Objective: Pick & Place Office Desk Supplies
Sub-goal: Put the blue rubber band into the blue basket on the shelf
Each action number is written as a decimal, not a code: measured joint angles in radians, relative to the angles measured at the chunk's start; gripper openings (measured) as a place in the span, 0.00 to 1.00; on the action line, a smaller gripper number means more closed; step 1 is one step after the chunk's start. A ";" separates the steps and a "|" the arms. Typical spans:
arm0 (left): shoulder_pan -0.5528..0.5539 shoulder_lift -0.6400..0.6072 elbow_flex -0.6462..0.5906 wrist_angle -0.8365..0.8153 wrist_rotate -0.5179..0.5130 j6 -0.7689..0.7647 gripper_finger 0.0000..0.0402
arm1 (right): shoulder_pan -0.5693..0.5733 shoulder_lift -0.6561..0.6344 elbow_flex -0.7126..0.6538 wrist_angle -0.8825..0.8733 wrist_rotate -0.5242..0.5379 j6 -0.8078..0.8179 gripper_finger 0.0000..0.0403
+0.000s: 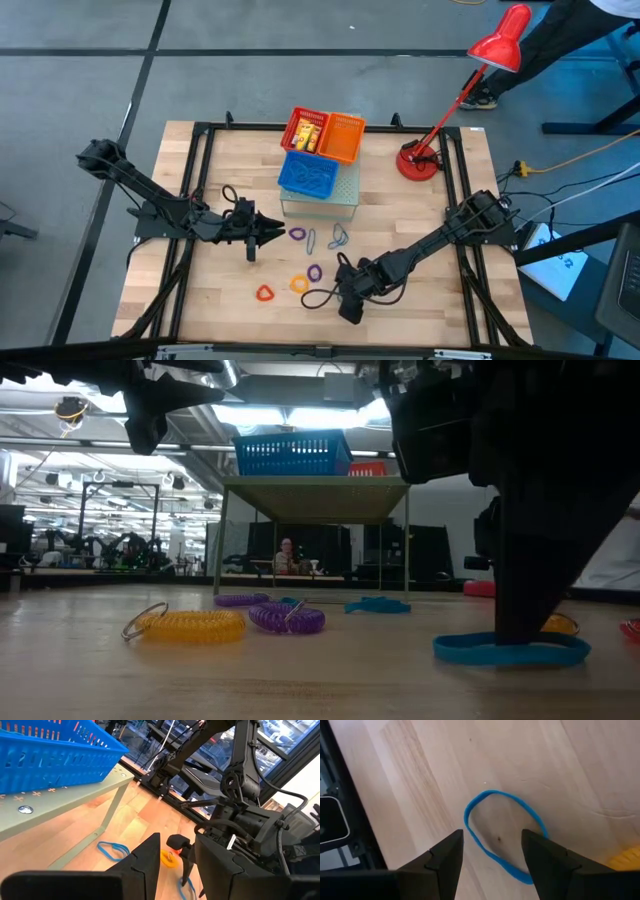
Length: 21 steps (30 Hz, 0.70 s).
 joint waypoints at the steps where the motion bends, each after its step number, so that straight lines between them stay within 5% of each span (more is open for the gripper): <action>1: 0.000 0.000 0.000 0.000 0.000 0.000 0.29 | -0.002 -0.003 0.000 0.004 -0.007 0.000 0.51; 5: 0.000 0.000 0.000 0.000 -0.006 -0.001 0.29 | -0.015 -0.069 -0.007 -0.011 -0.021 0.000 0.51; 11: 0.000 0.000 0.000 0.006 -0.027 0.000 0.29 | -0.033 -0.183 -0.004 -0.157 0.105 -0.033 0.51; 21: 0.000 0.000 0.000 0.000 -0.029 -0.007 0.29 | -0.070 -0.126 -0.003 -0.173 0.096 -0.083 0.51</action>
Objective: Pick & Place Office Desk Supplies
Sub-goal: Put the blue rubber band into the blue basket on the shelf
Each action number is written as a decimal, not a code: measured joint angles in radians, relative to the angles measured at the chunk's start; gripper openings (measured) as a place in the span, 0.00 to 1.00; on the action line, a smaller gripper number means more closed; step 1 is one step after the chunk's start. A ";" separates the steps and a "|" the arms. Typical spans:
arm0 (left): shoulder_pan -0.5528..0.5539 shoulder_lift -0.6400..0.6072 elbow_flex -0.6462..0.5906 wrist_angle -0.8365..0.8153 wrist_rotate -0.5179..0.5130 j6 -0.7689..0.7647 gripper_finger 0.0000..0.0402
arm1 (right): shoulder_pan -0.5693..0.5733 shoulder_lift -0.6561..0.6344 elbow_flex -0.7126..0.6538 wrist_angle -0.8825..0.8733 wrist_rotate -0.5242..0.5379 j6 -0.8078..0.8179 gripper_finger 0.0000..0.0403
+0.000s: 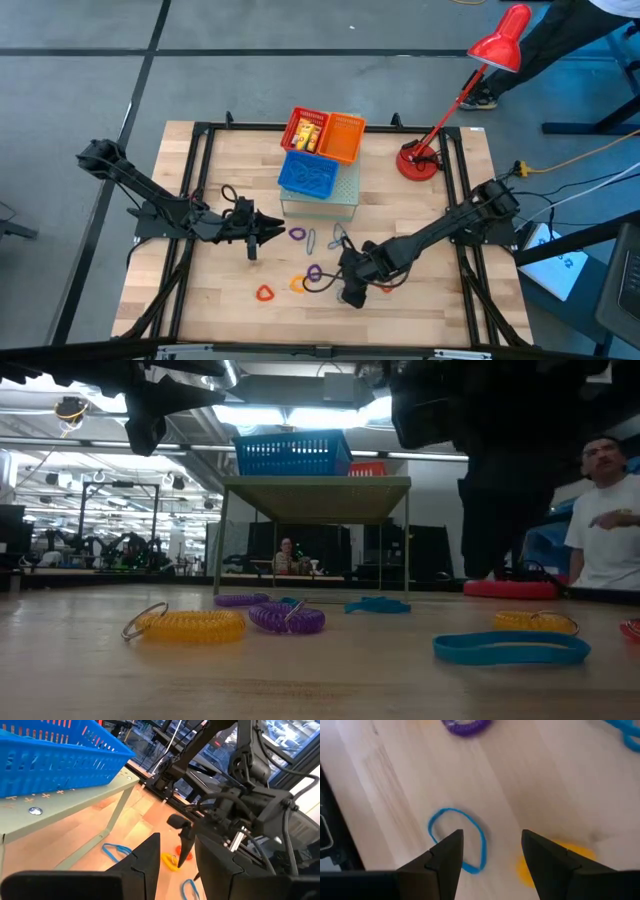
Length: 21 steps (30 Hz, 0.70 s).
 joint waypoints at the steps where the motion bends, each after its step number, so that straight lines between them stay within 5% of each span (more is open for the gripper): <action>1: 0.000 0.000 0.000 0.001 -0.001 -0.001 0.29 | -0.002 0.009 0.000 0.005 -0.001 -0.002 0.51; 9: 0.000 0.000 0.000 -0.001 -0.005 -0.001 0.29 | -0.011 0.094 0.001 0.057 -0.078 -0.015 0.51; 21: 0.000 0.000 0.000 -0.004 -0.005 -0.001 0.29 | -0.019 0.102 -0.015 0.055 -0.044 0.025 0.44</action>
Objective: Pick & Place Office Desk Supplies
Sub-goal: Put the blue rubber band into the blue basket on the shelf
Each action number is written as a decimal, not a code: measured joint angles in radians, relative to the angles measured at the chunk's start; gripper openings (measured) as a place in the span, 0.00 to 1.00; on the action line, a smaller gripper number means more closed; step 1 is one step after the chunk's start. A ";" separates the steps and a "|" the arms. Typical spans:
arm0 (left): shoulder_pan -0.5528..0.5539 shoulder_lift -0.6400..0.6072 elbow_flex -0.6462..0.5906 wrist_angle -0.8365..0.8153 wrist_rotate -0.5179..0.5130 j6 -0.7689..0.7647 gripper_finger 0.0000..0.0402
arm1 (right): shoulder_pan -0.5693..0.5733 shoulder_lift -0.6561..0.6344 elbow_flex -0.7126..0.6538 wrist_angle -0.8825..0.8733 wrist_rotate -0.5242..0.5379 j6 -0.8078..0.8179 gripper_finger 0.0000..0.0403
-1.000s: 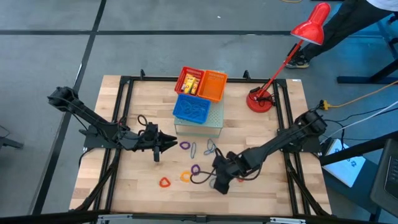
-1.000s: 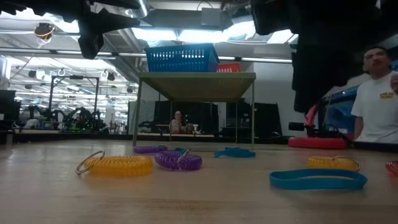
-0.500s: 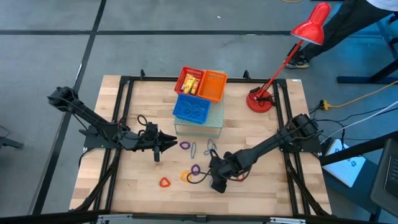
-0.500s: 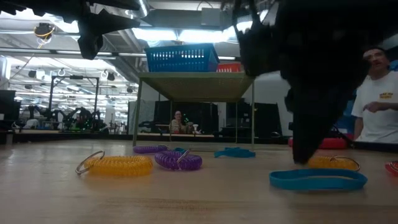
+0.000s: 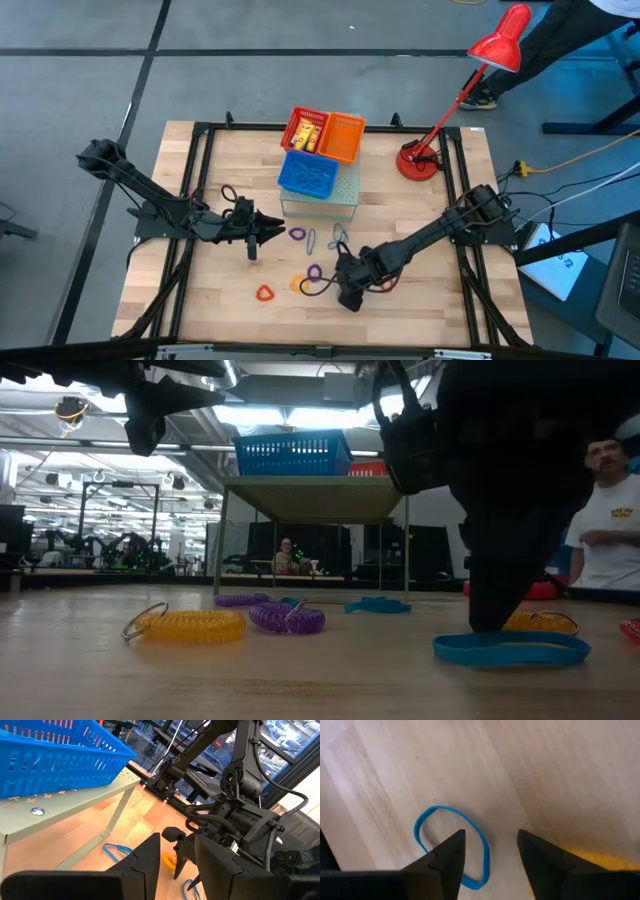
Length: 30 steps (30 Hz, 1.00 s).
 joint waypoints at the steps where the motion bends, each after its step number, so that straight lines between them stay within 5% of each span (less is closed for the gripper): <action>1: 0.000 0.000 0.000 -0.001 0.000 0.000 0.29 | -0.002 0.000 -0.006 0.001 0.000 0.008 0.41; 8: 0.000 0.000 0.000 -0.004 0.000 0.000 0.29 | -0.019 -0.008 -0.053 0.024 -0.036 0.000 0.26; 21: 0.000 0.000 0.000 -0.005 0.000 0.012 0.29 | -0.021 -0.011 -0.057 0.061 -0.084 -0.021 0.47; 30: 0.000 0.000 0.000 -0.014 0.000 0.015 0.29 | -0.028 0.001 -0.053 0.031 0.021 0.072 0.41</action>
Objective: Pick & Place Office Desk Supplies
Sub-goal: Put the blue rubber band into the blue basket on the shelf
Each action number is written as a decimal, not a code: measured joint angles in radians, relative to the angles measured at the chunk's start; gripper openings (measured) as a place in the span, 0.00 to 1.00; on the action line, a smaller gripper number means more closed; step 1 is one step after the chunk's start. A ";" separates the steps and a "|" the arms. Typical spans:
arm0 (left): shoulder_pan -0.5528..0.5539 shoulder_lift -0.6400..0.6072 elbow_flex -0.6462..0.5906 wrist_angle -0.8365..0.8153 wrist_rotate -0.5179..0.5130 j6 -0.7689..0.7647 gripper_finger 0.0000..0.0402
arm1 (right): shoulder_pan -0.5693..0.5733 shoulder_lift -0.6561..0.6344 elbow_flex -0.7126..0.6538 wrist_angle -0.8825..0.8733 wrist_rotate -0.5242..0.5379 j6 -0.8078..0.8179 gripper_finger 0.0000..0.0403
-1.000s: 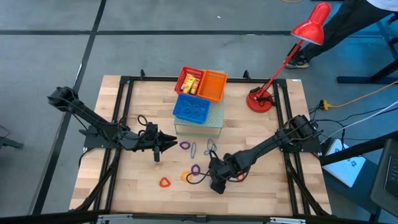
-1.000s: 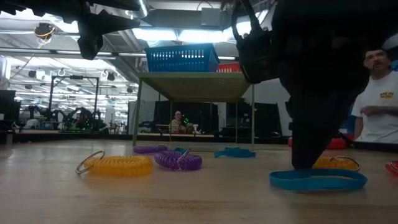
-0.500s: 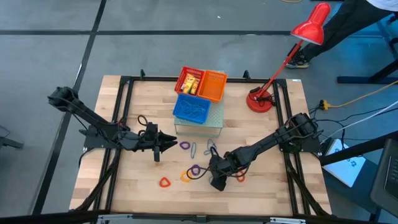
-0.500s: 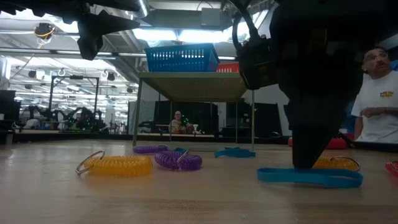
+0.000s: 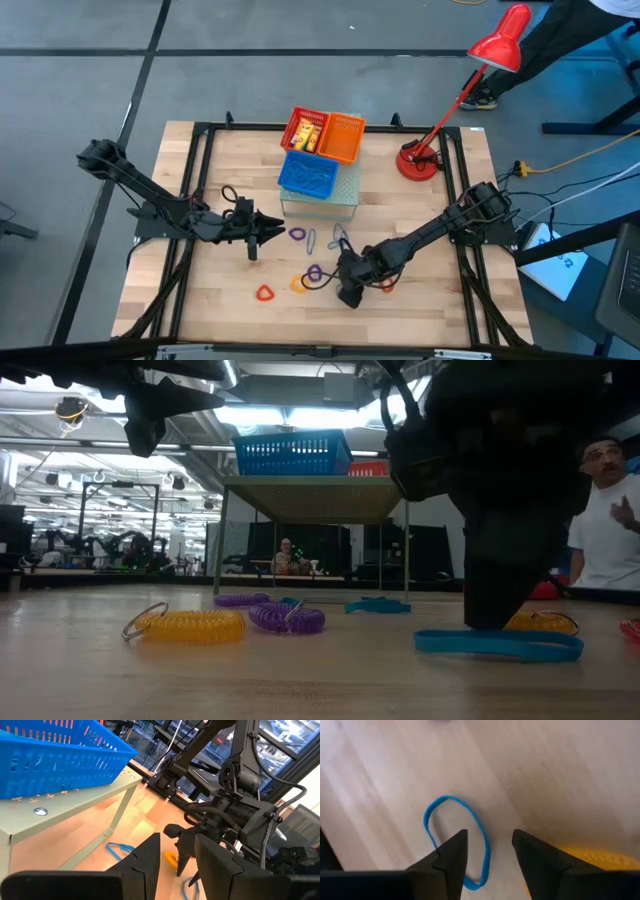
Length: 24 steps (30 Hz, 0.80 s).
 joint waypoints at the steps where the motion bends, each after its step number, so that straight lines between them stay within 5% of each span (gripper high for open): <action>1: 0.000 0.000 0.000 0.000 0.000 0.000 0.29 | -0.002 0.000 0.000 -0.006 0.016 0.021 0.40; 10: 0.000 0.000 0.000 -0.016 0.012 -0.013 0.29 | -0.008 0.000 0.001 -0.062 0.073 -0.034 0.36; 24: 0.000 0.000 0.000 -0.013 0.014 -0.008 0.29 | 0.012 -0.049 0.163 -0.138 -0.035 -0.085 0.41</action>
